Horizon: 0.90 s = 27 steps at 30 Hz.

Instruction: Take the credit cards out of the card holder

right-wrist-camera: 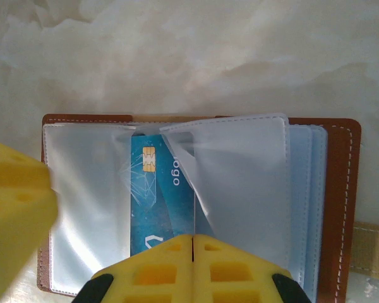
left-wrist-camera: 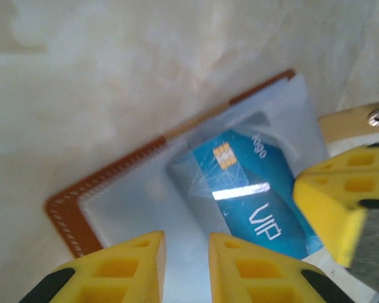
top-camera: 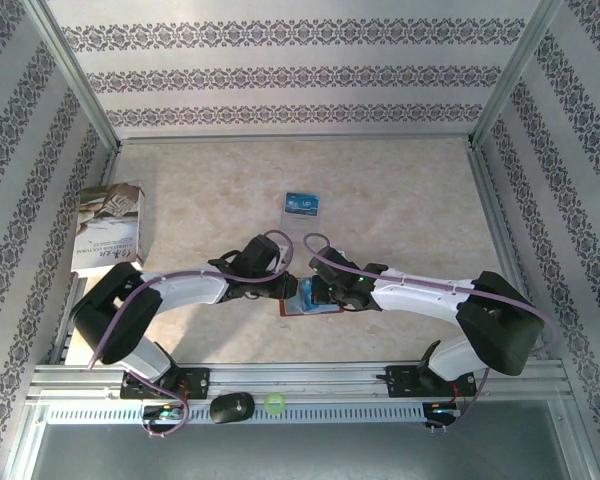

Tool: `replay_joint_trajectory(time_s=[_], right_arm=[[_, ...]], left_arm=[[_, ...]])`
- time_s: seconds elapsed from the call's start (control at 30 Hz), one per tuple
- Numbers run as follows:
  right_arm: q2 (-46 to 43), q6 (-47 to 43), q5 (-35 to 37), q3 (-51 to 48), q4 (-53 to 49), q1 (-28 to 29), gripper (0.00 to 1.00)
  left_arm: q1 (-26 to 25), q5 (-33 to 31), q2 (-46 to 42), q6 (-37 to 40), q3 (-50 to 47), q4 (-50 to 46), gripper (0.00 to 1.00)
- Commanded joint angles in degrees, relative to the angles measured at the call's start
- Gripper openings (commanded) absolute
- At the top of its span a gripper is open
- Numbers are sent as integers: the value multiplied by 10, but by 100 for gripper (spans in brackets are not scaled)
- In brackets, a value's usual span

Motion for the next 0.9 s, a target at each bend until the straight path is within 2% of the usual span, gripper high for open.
replay_joint_trajectory(time_s=[0.0, 0.23, 0.37, 0.47, 0.6, 0.87], right_arm=[[7, 12, -18, -15, 11, -3, 0], [-50, -4, -32, -56, 1, -46, 33], [-104, -29, -26, -61, -30, -64, 33], [-127, -63, -92, -56, 1, -69, 35], [-83, -77, -162, -15, -8, -69, 35], [-27, -37, -158, -33, 10, -71, 30]], left_arm=[[-11, 8, 29, -3, 15, 10, 21], [-4, -11, 31, 5, 6, -4, 17], [0, -7, 35, 4, 0, 4, 17], [2, -5, 32, 6, -5, 10, 17], [5, -3, 35, 7, -4, 14, 17], [6, -2, 37, 9, -3, 16, 16]])
